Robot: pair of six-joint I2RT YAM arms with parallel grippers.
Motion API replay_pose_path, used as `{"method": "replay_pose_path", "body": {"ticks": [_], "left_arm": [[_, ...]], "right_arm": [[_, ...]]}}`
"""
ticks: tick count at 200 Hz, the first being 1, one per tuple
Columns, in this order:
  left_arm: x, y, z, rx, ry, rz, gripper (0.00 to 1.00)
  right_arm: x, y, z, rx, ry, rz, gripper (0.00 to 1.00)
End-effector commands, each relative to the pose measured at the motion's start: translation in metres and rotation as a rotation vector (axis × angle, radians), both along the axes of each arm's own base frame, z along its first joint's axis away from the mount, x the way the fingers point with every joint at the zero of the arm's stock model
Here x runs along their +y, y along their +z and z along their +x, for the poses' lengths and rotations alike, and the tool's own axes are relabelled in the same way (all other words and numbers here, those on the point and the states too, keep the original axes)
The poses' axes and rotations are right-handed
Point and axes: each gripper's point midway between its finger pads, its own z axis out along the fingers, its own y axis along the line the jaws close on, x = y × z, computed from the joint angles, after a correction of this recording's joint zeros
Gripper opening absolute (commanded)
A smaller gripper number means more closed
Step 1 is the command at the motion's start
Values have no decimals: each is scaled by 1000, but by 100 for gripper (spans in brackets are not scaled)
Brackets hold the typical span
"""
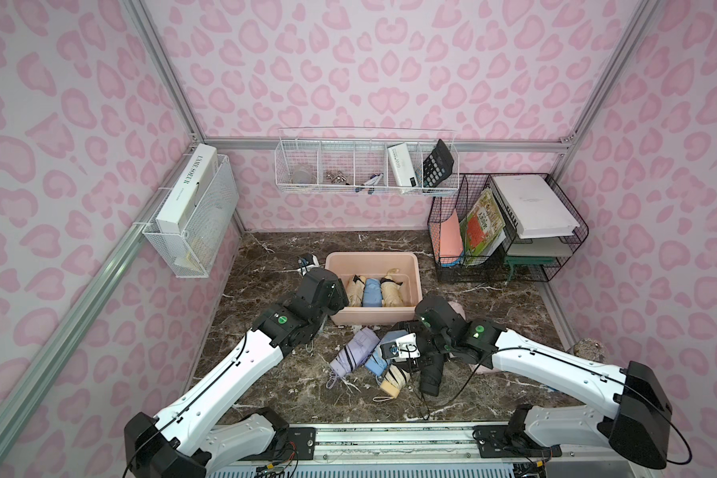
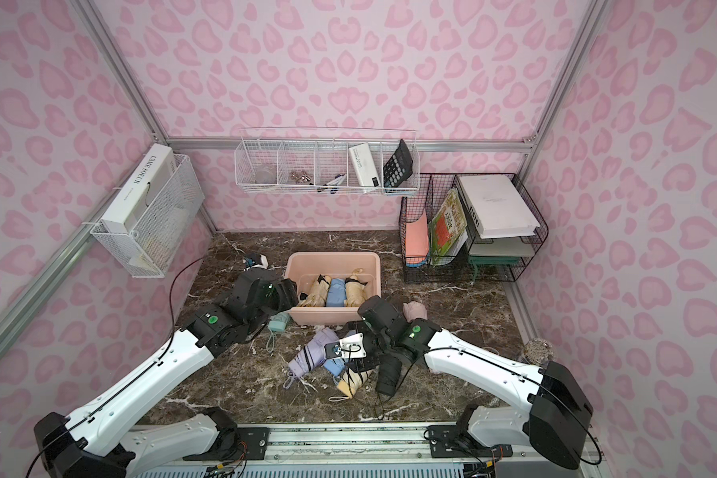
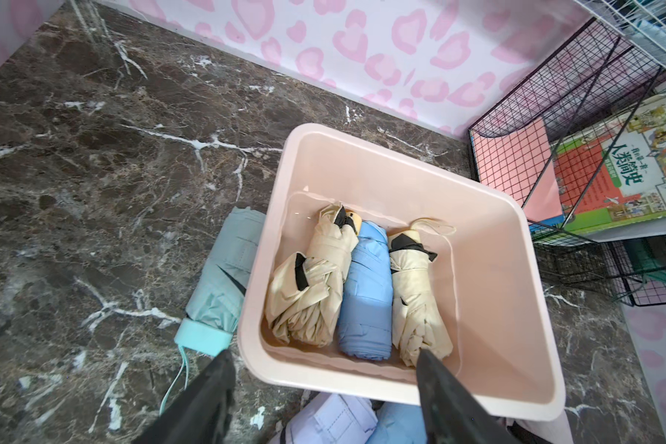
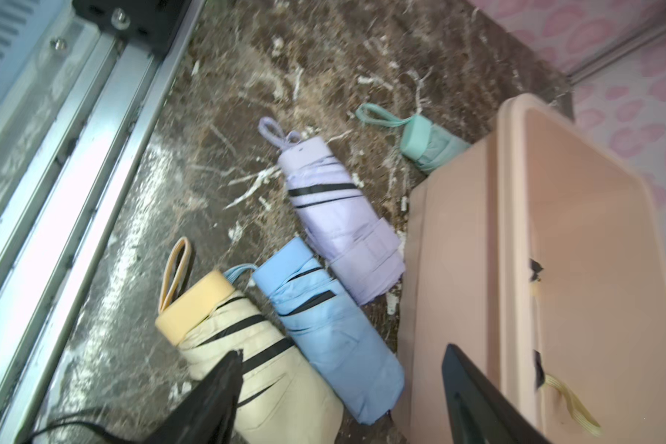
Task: Put the umbrella into the storage box
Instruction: Pick up the umbrella from the center of the board.
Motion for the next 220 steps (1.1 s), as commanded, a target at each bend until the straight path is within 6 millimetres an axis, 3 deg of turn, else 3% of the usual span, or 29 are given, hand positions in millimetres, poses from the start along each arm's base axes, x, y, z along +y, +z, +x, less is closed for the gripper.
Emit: {"method": "replay_pose_path", "body": {"ticks": [1, 98, 192, 220], "left_arm": [[14, 0, -9, -5, 55, -9, 75], [49, 2, -42, -36, 122, -15, 74], [64, 3, -56, -59, 157, -34, 74], [67, 2, -59, -56, 165, -35, 74]], "right_arm": [[-24, -32, -5, -83, 61, -197, 76], [-39, -93, -8, -83, 117, -431, 76], [-33, -119, 5, -112, 110, -481, 71], [-29, -123, -2, -86, 129, -477, 66]]}}
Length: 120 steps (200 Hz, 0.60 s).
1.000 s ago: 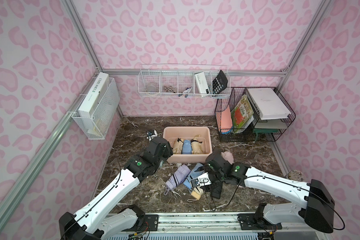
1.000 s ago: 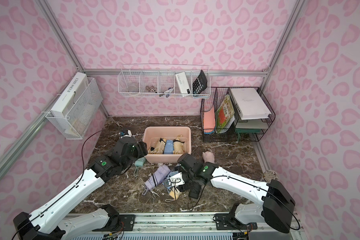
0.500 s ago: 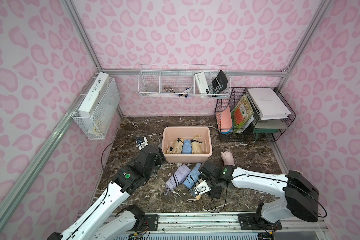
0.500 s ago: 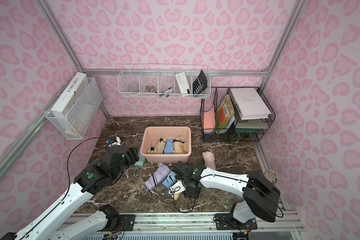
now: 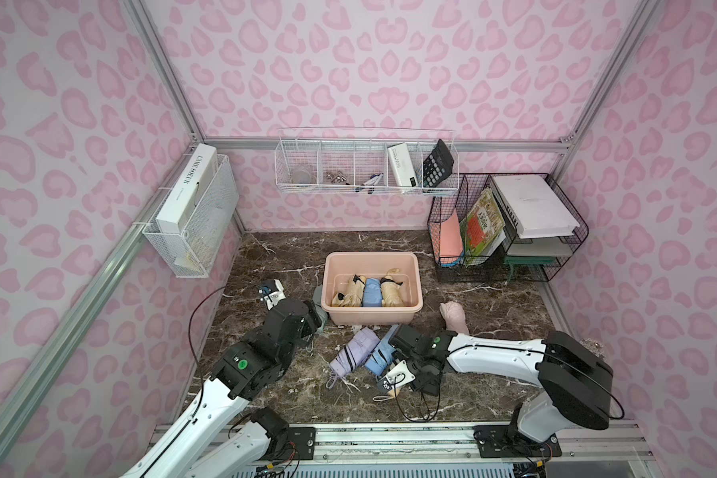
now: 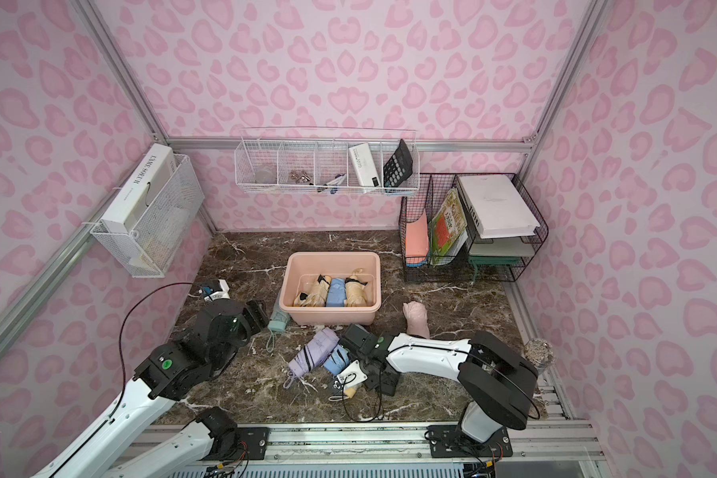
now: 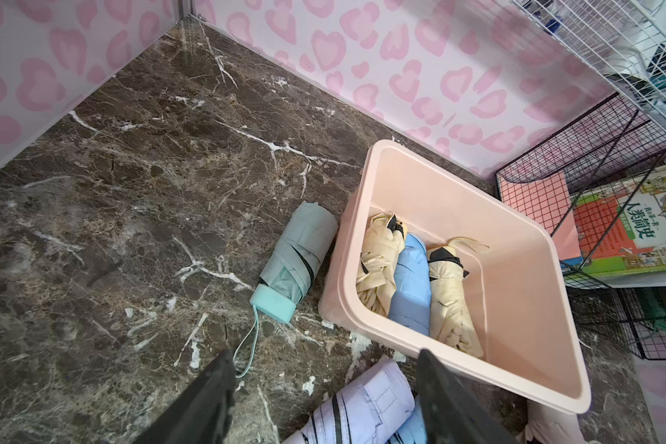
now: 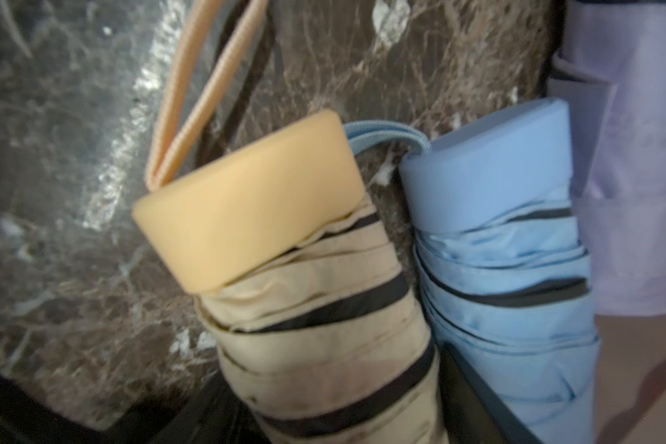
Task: Put the umbrella into the storage box
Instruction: Pick up the umbrella from the center of the board.
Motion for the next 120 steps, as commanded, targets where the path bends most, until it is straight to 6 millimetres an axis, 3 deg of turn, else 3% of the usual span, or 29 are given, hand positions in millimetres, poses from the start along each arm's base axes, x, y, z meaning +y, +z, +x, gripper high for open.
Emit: {"method": "replay_pose_path", "body": {"ticks": [1, 52, 83, 103, 120], "left_arm": [[6, -2, -3, 9, 22, 10, 74], [10, -4, -7, 4, 32, 10, 74], [11, -6, -8, 5, 38, 1, 74], [11, -6, -9, 5, 39, -1, 73], [12, -6, -9, 3, 41, -1, 73]], "right_arm": [[1, -2, -5, 18, 7, -13, 66], [6, -9, -40, 167, 35, -41, 57], [36, 3, -61, 238, 41, 44, 56], [55, 14, -68, 279, 26, 98, 61], [55, 16, -64, 262, 19, 85, 67]]}}
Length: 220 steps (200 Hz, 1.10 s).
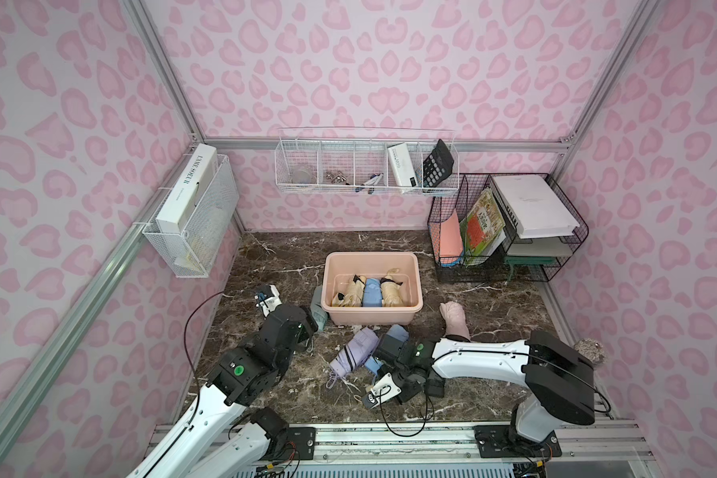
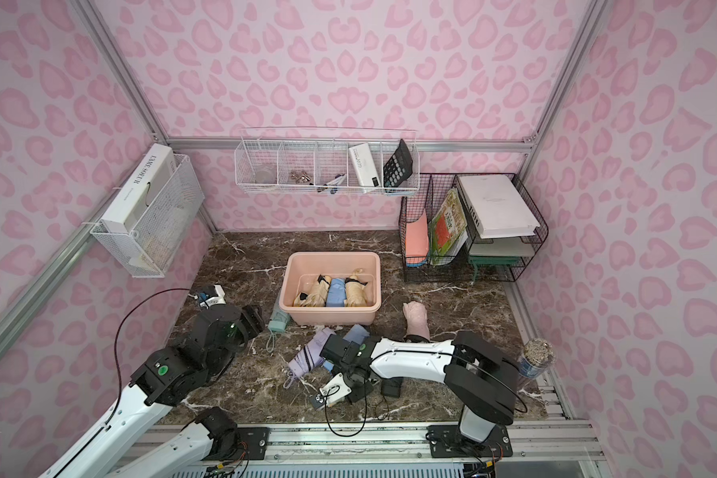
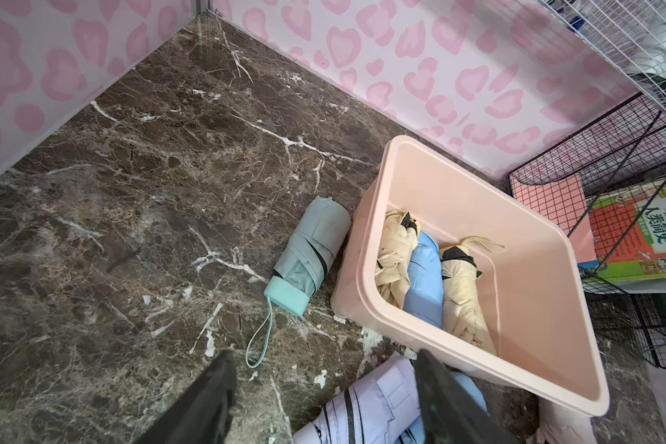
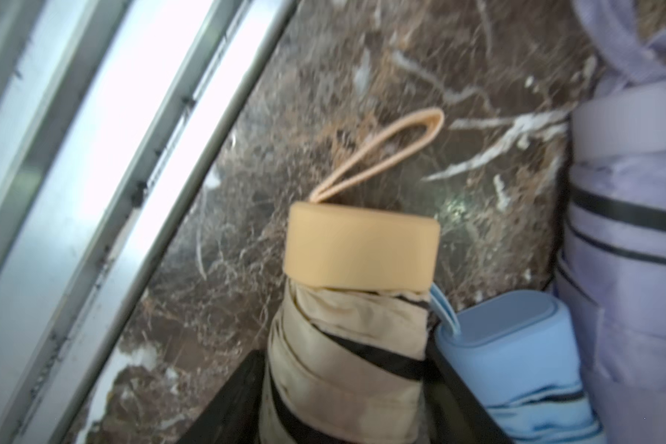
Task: Put the umbrella into the storage box
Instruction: Pick up the umbrella from the center of the board.
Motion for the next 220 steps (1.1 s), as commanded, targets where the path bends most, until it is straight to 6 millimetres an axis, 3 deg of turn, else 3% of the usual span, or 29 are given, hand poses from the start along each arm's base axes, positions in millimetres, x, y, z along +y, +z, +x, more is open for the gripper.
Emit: {"method": "replay_pose_path", "body": {"ticks": [1, 37, 113, 170, 220], "left_arm": [[3, 2, 0, -7, 14, -1, 73], [5, 0, -2, -9, 20, 1, 73], [12, 0, -6, -24, 37, 7, 73], [13, 3, -7, -29, 36, 20, 73], [14, 5, -6, -32, 35, 25, 73]], "right_arm": [[5, 5, -6, 52, -33, 5, 67], [-18, 1, 5, 54, -64, -96, 71], [-25, -20, 11, 49, -121, -173, 69], [-27, -31, 16, 15, -132, -204, 57], [-25, -29, 14, 8, -137, -190, 46]]}}
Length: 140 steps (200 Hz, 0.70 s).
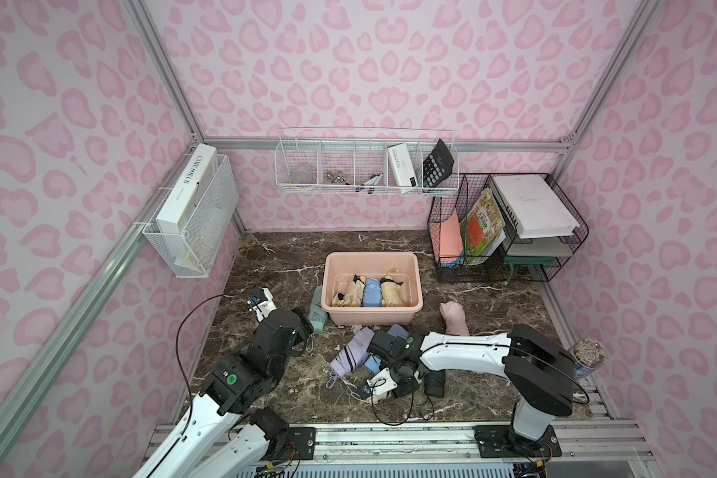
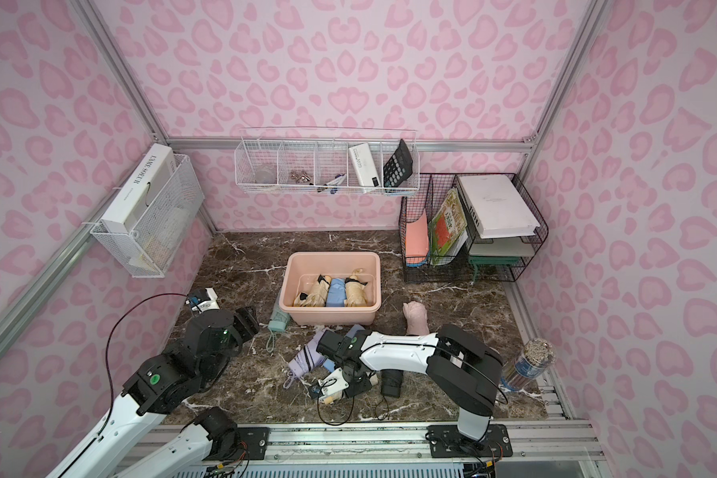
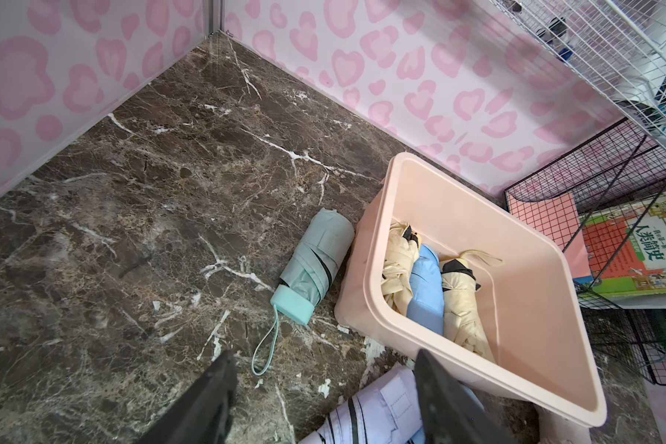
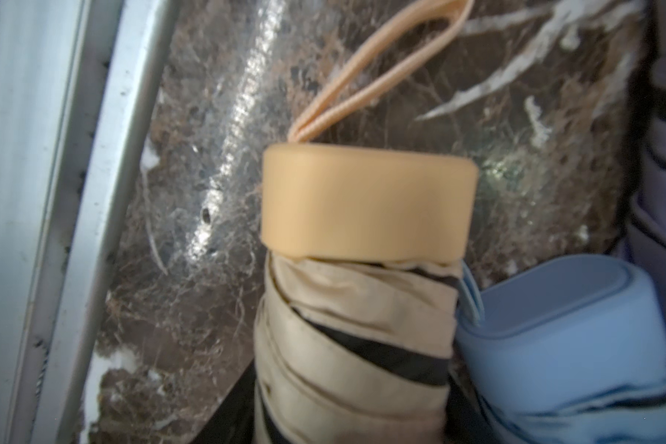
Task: Put the umbrella into the storage box
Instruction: Pick up the umbrella from the center of the board.
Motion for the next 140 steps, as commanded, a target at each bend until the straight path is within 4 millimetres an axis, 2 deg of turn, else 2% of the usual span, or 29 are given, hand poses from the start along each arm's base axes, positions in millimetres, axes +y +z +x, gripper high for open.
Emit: {"method": "replay_pose_path", "body": {"ticks": [1, 41, 65, 109, 140], "left_arm": [[4, 1, -1, 4, 6, 22, 73], [4, 3, -1, 3, 8, 23, 73], [4, 4, 0, 2, 8, 24, 73], [5, 5, 0, 11, 8, 39, 73], [4, 5, 2, 16, 6, 44, 72]], "right_arm": [[-8, -6, 1, -18, -13, -38, 46], [-8, -4, -4, -28, -13, -21, 35], [-2, 5, -5, -38, -26, 21, 30], [12, 30, -8, -54, -50, 138, 23], [22, 54, -13, -49, -78, 242, 21]]}}
